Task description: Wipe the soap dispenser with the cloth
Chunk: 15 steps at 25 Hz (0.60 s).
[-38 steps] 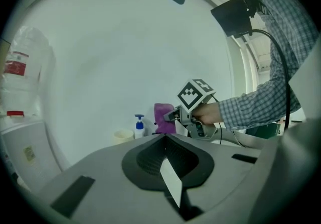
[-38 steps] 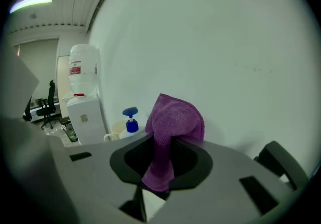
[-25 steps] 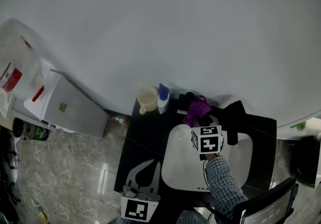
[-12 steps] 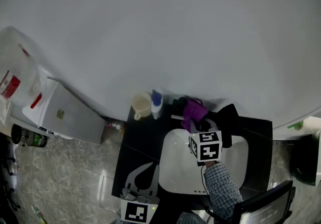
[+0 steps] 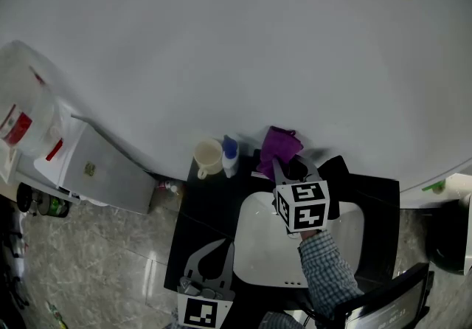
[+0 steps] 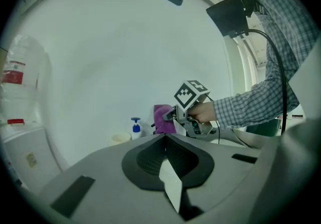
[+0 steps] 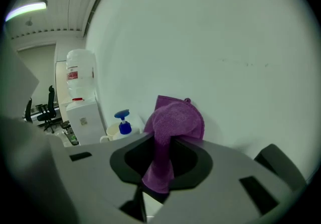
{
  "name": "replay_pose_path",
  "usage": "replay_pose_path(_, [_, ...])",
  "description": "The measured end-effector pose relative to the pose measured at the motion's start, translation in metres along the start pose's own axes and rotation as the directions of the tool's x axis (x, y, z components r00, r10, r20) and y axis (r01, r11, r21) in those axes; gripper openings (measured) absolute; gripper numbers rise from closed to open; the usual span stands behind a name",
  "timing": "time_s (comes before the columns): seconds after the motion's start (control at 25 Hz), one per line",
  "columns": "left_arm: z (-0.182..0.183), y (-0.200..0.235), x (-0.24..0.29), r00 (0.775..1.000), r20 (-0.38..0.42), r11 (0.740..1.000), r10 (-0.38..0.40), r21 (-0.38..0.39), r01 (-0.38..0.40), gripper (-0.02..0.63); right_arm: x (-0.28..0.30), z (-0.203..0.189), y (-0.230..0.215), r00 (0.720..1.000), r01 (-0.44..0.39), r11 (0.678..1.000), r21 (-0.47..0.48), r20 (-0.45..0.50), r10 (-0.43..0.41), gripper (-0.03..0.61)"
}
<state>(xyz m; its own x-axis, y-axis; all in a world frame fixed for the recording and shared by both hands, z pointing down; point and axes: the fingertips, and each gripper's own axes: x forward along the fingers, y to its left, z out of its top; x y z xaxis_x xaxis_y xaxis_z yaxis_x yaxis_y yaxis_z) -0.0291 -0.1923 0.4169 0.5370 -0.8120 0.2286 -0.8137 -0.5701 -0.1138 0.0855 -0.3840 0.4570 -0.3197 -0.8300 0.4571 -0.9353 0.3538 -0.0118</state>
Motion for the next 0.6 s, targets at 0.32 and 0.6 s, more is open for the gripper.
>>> replay_pose_path(0.32, [-0.008, 0.000, 0.001, 0.999, -0.035, 1.000, -0.004, 0.018, 0.005, 0.002, 0.028, -0.063, -0.027, 0.990, 0.066, 0.998, 0.023, -0.123, -0.063, 0.078])
replay_pose_path(0.6, [-0.014, 0.009, -0.004, 0.998, -0.059, 1.000, 0.015, 0.026, -0.014, 0.002, 0.039, -0.107, -0.031, 0.974, 0.105, 0.993, 0.062, -0.208, -0.090, 0.078])
